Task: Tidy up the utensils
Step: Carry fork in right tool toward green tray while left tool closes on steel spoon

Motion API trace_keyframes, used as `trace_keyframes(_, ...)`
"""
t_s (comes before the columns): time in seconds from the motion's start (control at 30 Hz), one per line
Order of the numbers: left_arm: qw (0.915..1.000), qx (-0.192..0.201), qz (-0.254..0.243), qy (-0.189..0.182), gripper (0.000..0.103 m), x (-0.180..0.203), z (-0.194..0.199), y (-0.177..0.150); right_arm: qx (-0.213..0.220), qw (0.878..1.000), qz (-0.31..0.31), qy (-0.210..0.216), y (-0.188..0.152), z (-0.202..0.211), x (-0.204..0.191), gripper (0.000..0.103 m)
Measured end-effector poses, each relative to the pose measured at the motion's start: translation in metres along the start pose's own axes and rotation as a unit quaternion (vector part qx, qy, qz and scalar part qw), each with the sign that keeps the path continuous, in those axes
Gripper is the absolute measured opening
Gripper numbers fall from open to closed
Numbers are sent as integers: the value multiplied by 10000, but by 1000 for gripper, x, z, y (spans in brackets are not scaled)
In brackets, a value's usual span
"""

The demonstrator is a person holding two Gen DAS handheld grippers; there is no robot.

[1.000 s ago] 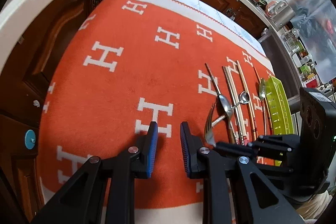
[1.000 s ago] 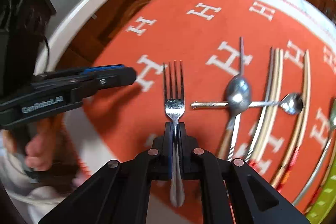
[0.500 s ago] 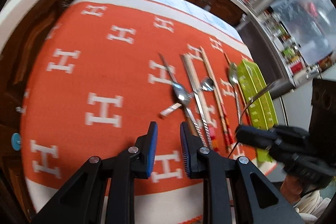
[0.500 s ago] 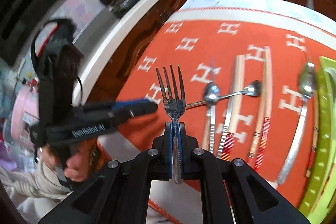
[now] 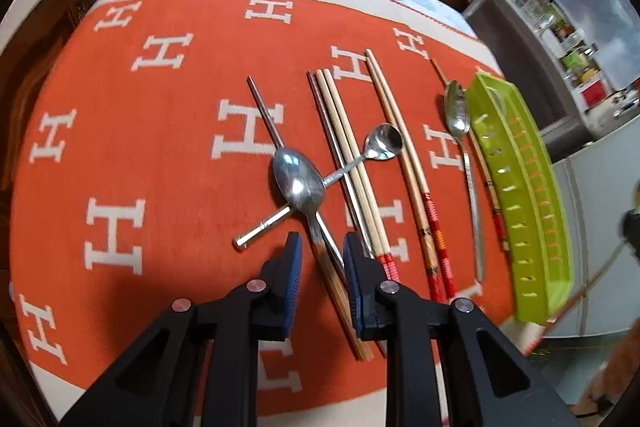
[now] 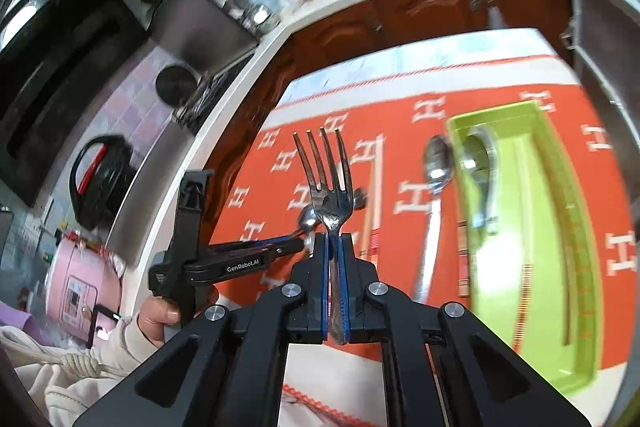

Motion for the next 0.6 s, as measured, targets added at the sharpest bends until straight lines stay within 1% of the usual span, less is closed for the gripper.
trace_keyframes(0.1, 9993, -15, -113, 370, 19, 4, -7, 3, 175, 9997, -122, -102, 3, 25, 24, 4)
trace_keyframes(0.17, 9989, -57, -68, 454, 19, 1, -11, 4, 270, 9993, -224, -160, 5, 37, 41, 4)
trace_keyframes(0.23, 9990, -117, 42, 434, 19, -3, -16, 6, 319, 9987, -325, -216, 8, 42, 54, 4)
trace_keyframes(0.37, 9991, -71, 175, 369, 19, -6, -19, 11, 336, 9975, -485, -381, 9, 52, 83, 4)
trace_keyframes(0.5, 9992, -11, 284, 266, 18, -6, -20, 16, 273, 9960, -584, -625, 7, 50, 105, 4)
trace_keyframes(0.53, 9992, 8, 281, 269, 14, -7, -20, 16, 242, 9955, -606, -689, 4, 49, 111, 4)
trace_keyframes(0.57, 9993, 14, 283, 261, 7, -7, -20, 16, 209, 9951, -623, -744, 4, 48, 117, 4)
trace_keyframes(0.6, 9992, 32, 324, 242, 7, -8, -21, 16, 185, 9946, -650, -788, 2, 45, 120, 4)
Point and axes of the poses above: each gripper's, at about its wrist camera, not at the fingertips, and z roughly against the way its jaws point, x to its right, y to its top, the point moved 4 cm from there along -z, roughly the way its jaws point, and after that the axes turned 8 degrees about -y, right-handed, at the moved point
